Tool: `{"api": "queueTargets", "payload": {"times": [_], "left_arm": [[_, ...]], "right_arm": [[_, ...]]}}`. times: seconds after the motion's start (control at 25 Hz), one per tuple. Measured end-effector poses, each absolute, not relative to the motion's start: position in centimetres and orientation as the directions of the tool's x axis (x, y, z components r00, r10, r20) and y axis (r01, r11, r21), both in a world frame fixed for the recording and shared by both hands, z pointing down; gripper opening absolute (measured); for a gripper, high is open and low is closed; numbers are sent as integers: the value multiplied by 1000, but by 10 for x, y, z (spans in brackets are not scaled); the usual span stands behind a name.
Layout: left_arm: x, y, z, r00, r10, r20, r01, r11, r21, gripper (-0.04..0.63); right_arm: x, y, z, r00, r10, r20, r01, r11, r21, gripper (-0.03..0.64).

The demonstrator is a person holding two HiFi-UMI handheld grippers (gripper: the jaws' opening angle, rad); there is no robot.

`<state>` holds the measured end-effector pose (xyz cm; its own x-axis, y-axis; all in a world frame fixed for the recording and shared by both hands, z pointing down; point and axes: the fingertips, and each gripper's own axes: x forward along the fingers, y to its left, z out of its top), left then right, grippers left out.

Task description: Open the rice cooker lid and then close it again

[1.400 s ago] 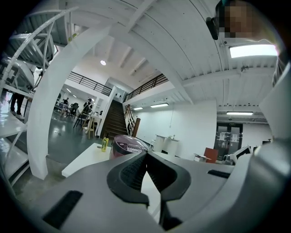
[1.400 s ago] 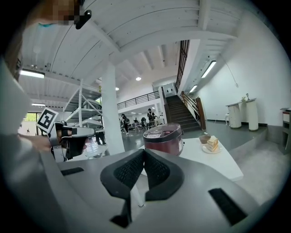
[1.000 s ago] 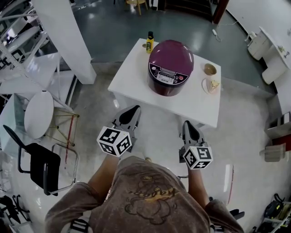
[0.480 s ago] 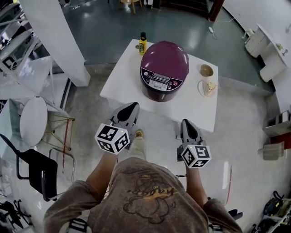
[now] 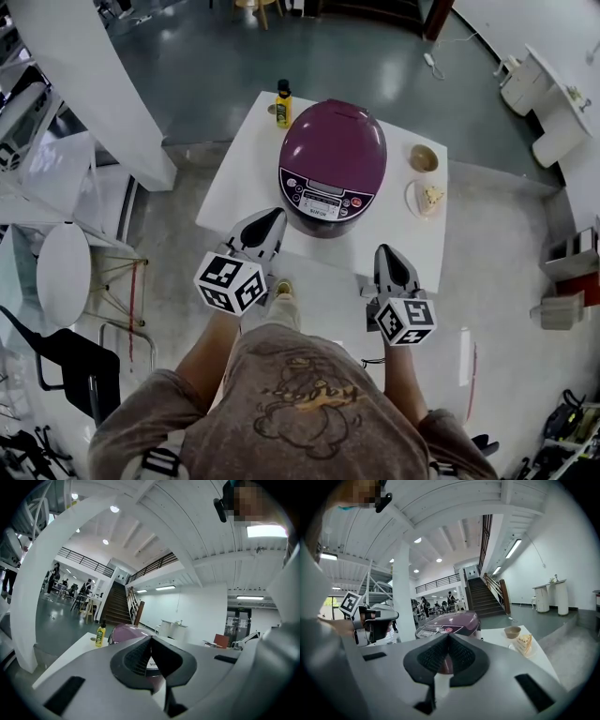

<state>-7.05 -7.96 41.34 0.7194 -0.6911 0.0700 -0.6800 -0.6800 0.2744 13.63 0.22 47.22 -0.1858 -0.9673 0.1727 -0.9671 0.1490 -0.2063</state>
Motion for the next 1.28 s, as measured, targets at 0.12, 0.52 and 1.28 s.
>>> {"api": "queueTargets", "payload": {"times": [0.12,0.52,1.28], "left_arm": [[-65,-104,409,730,-680,65,-668,-692,274,21],[-45,-177,402,775,-628,72,-621,-736,269,21],[-17,-227,402,825,-557,91,-559,-783,274,21]], "right_arm": [[141,-20,467,-173,-970,171,-970,138,-202,0],[157,-85,452,-107,-982,157,-979,77,-187,0],[176,-138,445,-80,-987,143,-982,53,-181,0]]}}
